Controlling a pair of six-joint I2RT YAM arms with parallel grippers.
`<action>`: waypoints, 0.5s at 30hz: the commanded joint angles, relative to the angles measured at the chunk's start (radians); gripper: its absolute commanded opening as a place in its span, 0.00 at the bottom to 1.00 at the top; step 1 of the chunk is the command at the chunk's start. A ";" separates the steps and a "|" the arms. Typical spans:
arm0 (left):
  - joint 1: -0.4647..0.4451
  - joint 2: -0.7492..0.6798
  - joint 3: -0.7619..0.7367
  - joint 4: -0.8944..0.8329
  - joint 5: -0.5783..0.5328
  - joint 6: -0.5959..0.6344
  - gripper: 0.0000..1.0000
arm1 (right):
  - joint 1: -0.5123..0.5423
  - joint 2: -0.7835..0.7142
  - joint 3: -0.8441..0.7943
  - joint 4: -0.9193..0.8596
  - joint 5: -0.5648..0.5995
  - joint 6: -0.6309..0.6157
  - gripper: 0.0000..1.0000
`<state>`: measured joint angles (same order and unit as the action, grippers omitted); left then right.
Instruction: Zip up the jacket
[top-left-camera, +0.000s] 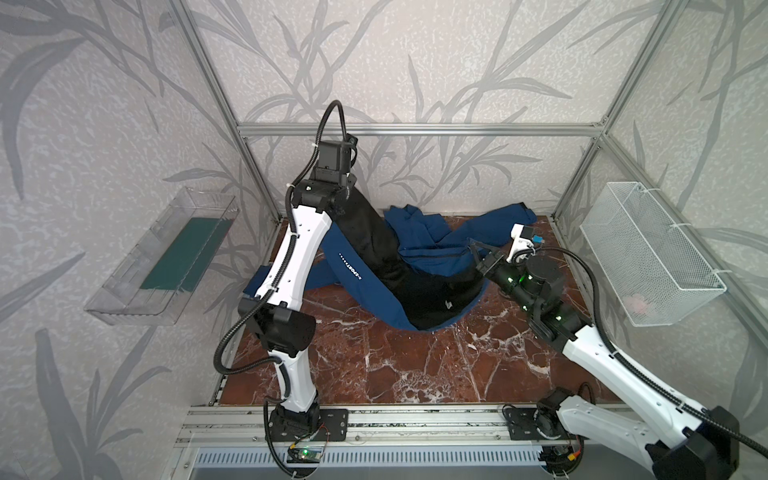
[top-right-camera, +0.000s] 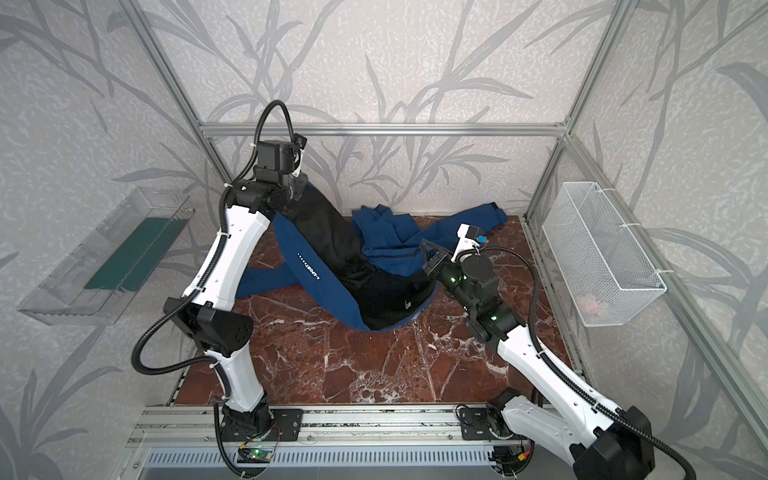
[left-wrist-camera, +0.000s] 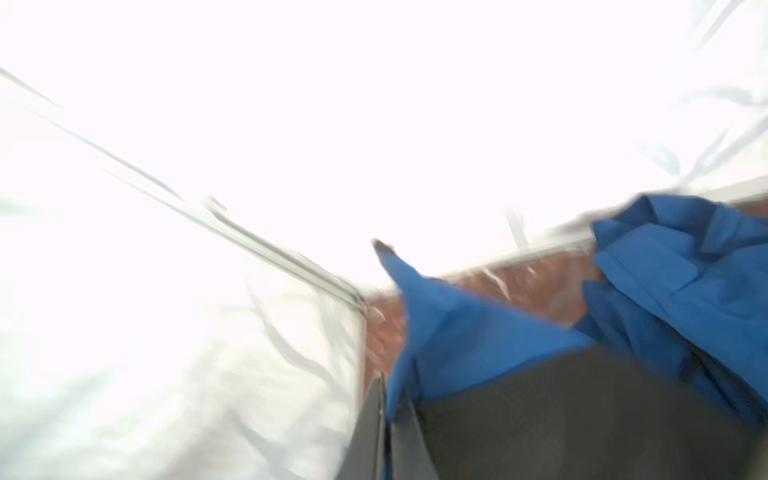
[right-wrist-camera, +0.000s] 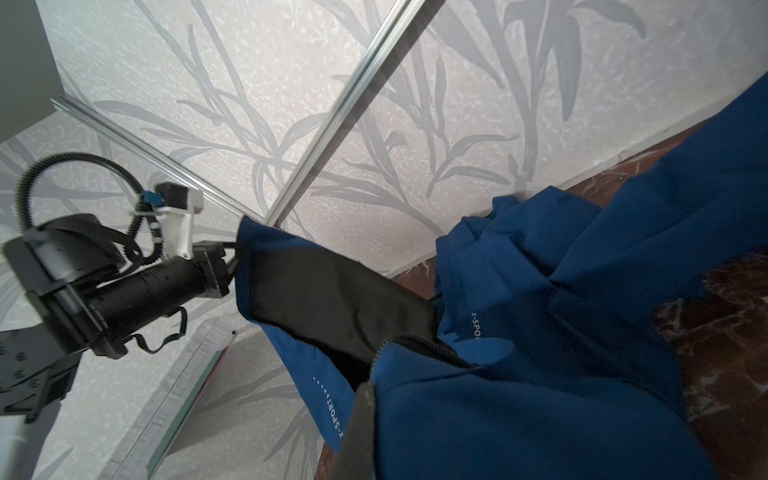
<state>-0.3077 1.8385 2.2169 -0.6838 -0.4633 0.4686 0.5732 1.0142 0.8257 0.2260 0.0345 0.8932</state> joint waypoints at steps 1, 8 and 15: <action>-0.140 -0.140 -0.147 0.176 0.036 0.289 0.00 | 0.072 -0.032 0.058 0.014 0.130 -0.078 0.00; -0.458 -0.433 -0.738 0.158 -0.025 0.245 0.00 | 0.092 -0.190 -0.132 -0.118 0.320 0.033 0.00; -0.713 -0.500 -1.117 0.109 -0.007 -0.174 0.00 | 0.091 -0.337 -0.334 -0.196 0.322 0.110 0.00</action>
<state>-0.9417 1.3590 1.1503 -0.5686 -0.4717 0.4946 0.6655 0.7204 0.5308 0.0738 0.3149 0.9630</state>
